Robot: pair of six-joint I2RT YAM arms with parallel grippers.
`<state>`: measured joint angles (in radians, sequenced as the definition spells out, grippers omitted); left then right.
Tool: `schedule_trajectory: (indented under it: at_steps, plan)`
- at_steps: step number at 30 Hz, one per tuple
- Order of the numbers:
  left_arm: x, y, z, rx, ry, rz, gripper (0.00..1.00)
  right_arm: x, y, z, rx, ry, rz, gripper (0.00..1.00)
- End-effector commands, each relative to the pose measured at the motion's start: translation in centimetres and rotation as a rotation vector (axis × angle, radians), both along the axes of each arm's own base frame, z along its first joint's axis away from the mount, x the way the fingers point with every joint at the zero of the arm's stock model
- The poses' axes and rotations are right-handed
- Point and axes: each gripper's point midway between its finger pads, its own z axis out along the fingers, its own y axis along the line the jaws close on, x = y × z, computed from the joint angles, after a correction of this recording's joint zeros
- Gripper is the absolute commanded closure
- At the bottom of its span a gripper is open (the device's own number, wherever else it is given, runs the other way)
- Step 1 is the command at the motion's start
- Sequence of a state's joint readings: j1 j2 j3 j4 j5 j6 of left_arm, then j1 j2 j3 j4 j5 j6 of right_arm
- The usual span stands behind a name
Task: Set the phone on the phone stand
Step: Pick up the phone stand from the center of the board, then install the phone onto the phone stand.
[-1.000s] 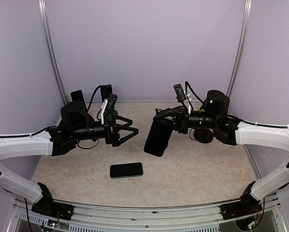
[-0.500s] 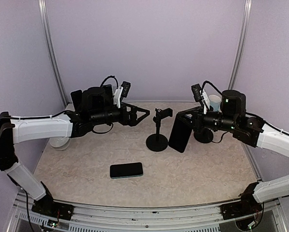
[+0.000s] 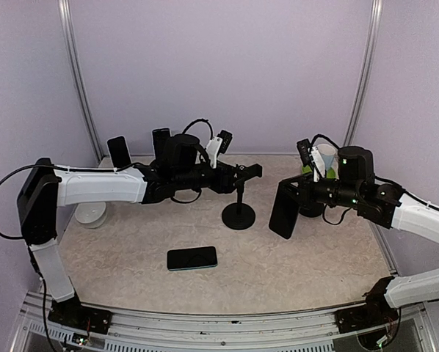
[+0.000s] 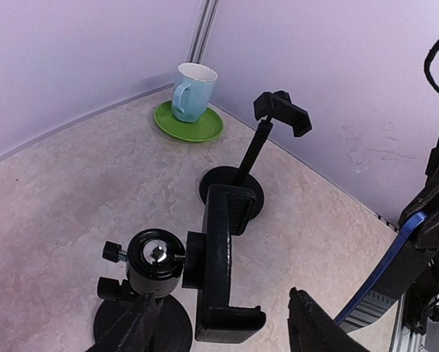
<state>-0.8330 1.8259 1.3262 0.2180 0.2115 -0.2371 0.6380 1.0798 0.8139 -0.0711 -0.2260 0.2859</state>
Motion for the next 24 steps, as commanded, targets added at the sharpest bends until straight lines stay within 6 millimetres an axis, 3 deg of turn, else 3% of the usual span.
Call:
schedule_trajectory:
  at_steps: [1, 6, 13, 18, 24]
  plan:
    - [0.4, -0.9, -0.3, 0.034, -0.026, 0.013, 0.50, 0.1, -0.7, 1.8, 0.044, -0.045, -0.023, 1.00]
    - [0.3, -1.6, -0.7, 0.046, -0.020, -0.003, 0.74, 0.4, -0.7, 1.3, 0.032, -0.035, -0.028, 1.00]
    - [0.3, -1.6, -1.0, 0.053, -0.015, 0.004, 0.92, 0.6, -0.6, 1.6, 0.027, -0.046, -0.018, 1.00]
    - [-0.7, -1.4, -0.4, 0.053, -0.035, -0.038, 0.96, -0.2, 0.4, 2.6, 0.029, -0.086, 0.064, 1.00]
    - [-4.0, -0.4, 0.9, 0.016, -0.076, -0.151, 1.00, -1.7, 1.8, 4.1, 0.054, -0.133, 0.201, 1.00]
